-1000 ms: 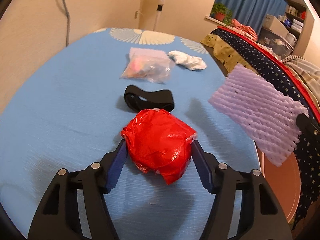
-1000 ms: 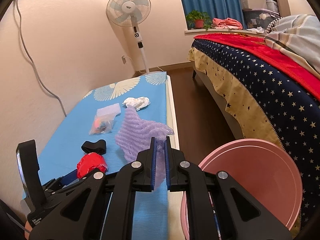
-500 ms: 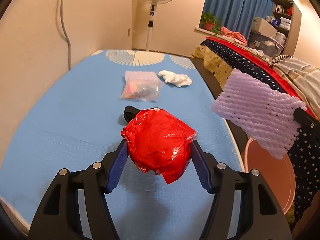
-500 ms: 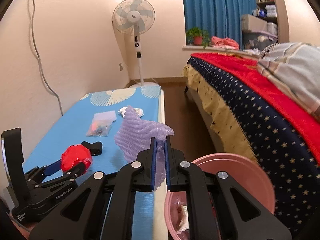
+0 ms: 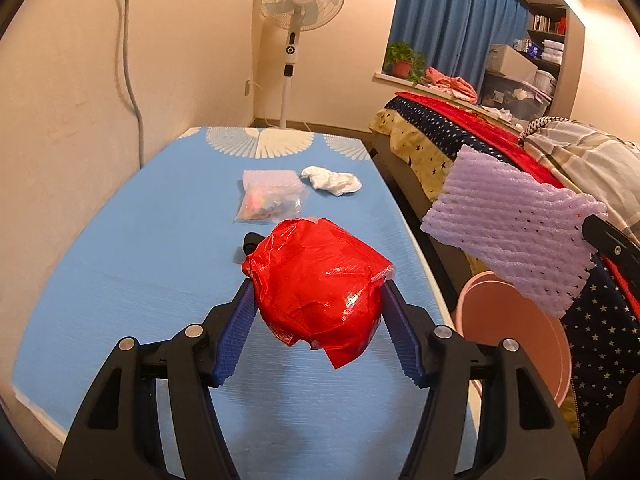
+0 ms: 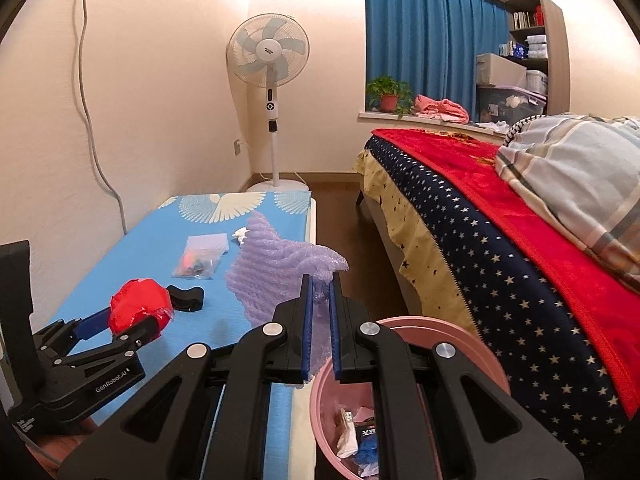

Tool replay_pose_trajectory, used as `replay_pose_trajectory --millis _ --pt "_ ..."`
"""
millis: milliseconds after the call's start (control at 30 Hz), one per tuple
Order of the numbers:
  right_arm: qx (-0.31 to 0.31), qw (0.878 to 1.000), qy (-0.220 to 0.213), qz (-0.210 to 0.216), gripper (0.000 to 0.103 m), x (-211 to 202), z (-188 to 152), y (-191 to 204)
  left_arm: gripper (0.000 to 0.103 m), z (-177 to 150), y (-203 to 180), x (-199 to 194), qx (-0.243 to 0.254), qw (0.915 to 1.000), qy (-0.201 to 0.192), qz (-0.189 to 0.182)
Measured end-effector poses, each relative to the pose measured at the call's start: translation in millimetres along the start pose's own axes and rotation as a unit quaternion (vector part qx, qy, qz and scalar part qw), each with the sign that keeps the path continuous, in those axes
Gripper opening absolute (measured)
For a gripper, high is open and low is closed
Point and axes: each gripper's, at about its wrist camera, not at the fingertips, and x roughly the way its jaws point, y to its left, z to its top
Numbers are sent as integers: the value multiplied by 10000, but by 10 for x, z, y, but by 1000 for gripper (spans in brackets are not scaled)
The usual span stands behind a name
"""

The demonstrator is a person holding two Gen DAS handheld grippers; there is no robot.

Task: Collect trash
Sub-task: 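Carry the foam net and red bag over the pink bin with both tools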

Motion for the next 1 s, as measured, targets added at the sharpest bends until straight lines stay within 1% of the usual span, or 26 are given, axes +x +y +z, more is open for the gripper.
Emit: replay_pose_trajectory --millis 300,600,800,1000 --pt "41 9998 40 -183 8 -117 0 -111 62 20 -153 -55 90 9998 -86 -157" --pt "149 9991 100 -378 8 -162 -7 -283 62 25 -416 2 212 9990 -71 -398" --pt "309 9974 170 -633 8 -188 2 -487 62 7 -660 61 362 9975 -64 -608" --pt "465 9939 213 -982 8 -251 38 -731 62 -10 -931 112 552 9947 -54 -865"
